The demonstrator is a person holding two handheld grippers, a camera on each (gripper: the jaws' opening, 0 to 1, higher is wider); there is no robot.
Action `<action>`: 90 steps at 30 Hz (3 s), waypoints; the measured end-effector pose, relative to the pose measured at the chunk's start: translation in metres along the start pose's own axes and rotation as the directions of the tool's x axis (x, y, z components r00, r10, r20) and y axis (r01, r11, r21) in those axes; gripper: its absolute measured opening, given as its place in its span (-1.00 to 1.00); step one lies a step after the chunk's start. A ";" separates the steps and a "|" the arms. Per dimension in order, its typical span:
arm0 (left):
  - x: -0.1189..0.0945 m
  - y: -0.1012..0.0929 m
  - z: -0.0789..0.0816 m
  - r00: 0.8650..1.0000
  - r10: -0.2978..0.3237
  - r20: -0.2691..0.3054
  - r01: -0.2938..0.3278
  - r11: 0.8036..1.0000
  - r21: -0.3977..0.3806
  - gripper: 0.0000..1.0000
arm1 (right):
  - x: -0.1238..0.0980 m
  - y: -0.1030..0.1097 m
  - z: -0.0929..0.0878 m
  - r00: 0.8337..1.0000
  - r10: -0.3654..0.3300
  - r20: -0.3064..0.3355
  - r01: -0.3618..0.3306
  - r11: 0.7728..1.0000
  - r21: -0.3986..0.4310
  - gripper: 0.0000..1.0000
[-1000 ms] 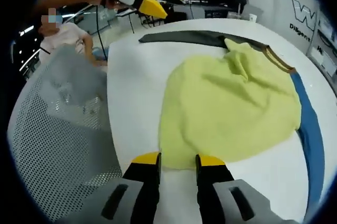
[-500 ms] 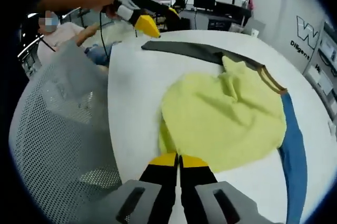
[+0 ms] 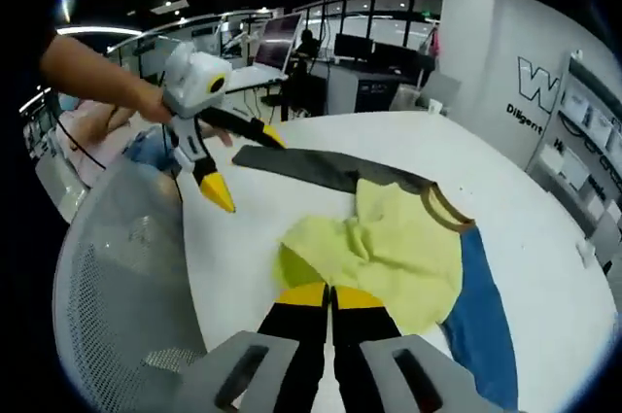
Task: Fold the garment on the visible template until the final outline fits inside the template.
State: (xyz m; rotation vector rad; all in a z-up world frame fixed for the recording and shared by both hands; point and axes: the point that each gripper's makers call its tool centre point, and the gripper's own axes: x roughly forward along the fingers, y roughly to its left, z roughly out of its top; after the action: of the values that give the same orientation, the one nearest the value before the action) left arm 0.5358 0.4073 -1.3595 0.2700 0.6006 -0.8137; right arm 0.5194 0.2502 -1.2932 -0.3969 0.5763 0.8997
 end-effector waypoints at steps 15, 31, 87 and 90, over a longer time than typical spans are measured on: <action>0.051 -0.033 0.019 1.000 0.016 -0.013 -0.016 0.999 0.030 0.46 | -0.029 -0.020 0.063 0.994 -0.047 0.102 0.046 0.999 0.015 -1.00; 0.082 -0.033 0.039 0.993 0.112 -0.036 -0.113 0.993 -0.030 -0.07 | -0.046 -0.034 0.080 0.985 -0.069 0.158 0.056 0.995 0.084 -1.00; 0.019 0.005 -0.041 0.936 -0.020 -0.351 0.056 0.994 0.093 -0.52 | -0.038 -0.006 -0.072 0.997 0.027 -0.075 -0.014 0.986 0.167 -1.00; 0.022 0.008 -0.061 0.917 -0.027 -0.398 0.046 0.998 0.038 -0.57 | -0.037 0.002 -0.088 0.991 0.043 -0.123 -0.024 0.988 0.152 -1.00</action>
State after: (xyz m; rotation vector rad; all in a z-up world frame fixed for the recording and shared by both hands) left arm 0.5298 0.4265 -1.4213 0.4749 0.9722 -0.8147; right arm 0.4734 0.1809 -1.3392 -0.3098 0.7639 0.8610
